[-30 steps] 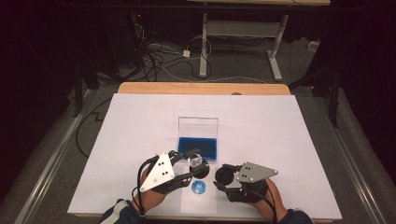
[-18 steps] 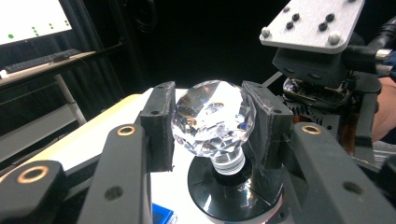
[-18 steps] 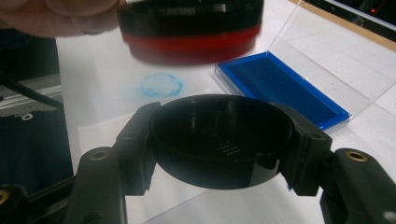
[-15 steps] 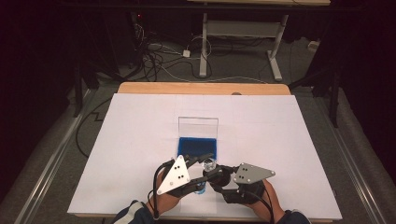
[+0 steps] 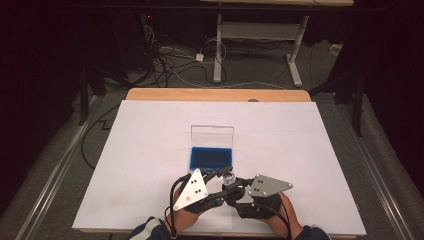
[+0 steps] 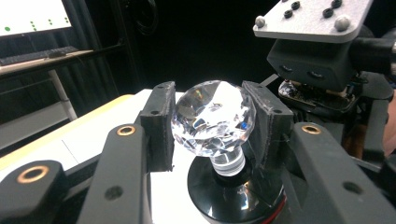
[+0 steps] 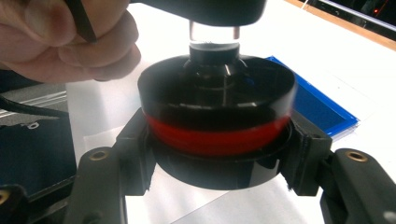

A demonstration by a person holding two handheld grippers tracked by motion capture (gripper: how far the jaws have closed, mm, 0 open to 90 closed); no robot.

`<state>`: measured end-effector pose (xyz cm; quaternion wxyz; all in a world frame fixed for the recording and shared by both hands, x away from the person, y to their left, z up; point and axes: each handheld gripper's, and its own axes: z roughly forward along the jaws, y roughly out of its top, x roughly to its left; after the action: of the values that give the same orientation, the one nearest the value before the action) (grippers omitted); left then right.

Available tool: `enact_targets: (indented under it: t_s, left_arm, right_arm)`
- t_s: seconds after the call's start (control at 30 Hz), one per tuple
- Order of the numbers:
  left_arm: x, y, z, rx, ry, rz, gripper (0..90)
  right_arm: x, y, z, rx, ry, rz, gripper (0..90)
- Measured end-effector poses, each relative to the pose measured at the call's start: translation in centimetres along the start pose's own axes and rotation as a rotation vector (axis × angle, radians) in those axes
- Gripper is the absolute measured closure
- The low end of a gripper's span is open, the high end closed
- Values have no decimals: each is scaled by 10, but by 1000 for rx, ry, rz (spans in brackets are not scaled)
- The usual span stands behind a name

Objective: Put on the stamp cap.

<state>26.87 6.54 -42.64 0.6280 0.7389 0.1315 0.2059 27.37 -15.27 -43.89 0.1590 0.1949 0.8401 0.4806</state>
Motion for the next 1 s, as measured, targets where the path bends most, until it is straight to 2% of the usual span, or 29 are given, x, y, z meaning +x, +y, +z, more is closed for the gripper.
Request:
enact_targets:
  t_s: [0.07,0.6,0.7,0.93,1.0]
  left_arm:
    - [0,-1,1,-3,-6,-15,550]
    - [-1,-6,4,5,-17,-39,547]
    - [-2,-5,4,14,-22,-18,547]
    - [1,-6,4,23,-50,-37,547]
    - [0,-6,4,33,-53,-30,548]
  right_arm:
    - [0,0,0,-2,-2,-2,386]
    - [1,-1,1,17,2,4,387]
    - [1,-1,1,24,1,1,388]
    - [1,-1,2,32,7,5,388]
    - [2,-1,2,32,11,8,388]
